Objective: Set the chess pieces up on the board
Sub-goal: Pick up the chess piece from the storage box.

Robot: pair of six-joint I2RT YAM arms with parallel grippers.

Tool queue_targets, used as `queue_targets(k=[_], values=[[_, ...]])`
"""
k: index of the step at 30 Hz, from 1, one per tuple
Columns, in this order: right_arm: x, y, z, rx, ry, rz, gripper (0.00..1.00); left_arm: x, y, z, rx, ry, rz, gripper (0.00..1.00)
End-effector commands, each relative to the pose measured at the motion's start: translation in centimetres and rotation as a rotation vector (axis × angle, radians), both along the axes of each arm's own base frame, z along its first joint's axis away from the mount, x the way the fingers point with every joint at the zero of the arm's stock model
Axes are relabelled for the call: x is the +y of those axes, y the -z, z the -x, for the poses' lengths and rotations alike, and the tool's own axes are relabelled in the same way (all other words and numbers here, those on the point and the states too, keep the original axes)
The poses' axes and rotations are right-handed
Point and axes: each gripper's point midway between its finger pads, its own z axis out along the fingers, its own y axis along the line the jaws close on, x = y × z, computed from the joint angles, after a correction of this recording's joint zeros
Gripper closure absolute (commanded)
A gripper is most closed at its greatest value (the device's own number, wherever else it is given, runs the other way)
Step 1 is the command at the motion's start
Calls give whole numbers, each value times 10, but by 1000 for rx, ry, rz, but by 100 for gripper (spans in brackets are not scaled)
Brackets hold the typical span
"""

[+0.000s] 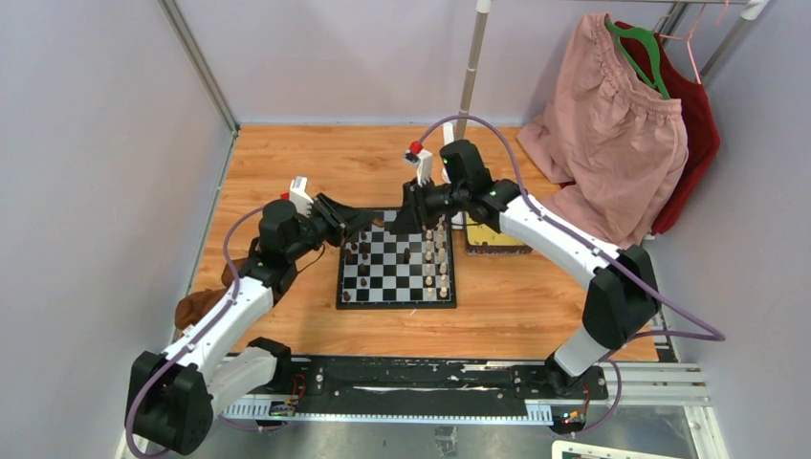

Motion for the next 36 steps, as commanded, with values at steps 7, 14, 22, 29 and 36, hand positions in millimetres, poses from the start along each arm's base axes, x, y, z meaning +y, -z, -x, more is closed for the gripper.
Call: queue_targets(k=[7,14,22,29,36], values=[[8,-36,-34,170,272,-358,68,16,-18,-11,-102,-136,195,100],[22,-38,-42,343,292,-483,68,19,-25,-9,-197,-142,228,100],[26,-36,-43,443,301,-519,68,18,-29,-10,-287,-127,266,100],[26,-34,-40,485,305,-521,67,20,-39,-12,-362,-139,293,100],[25,-28,-39,500,310,-515,67,21,-44,-14,-398,-137,330,100]])
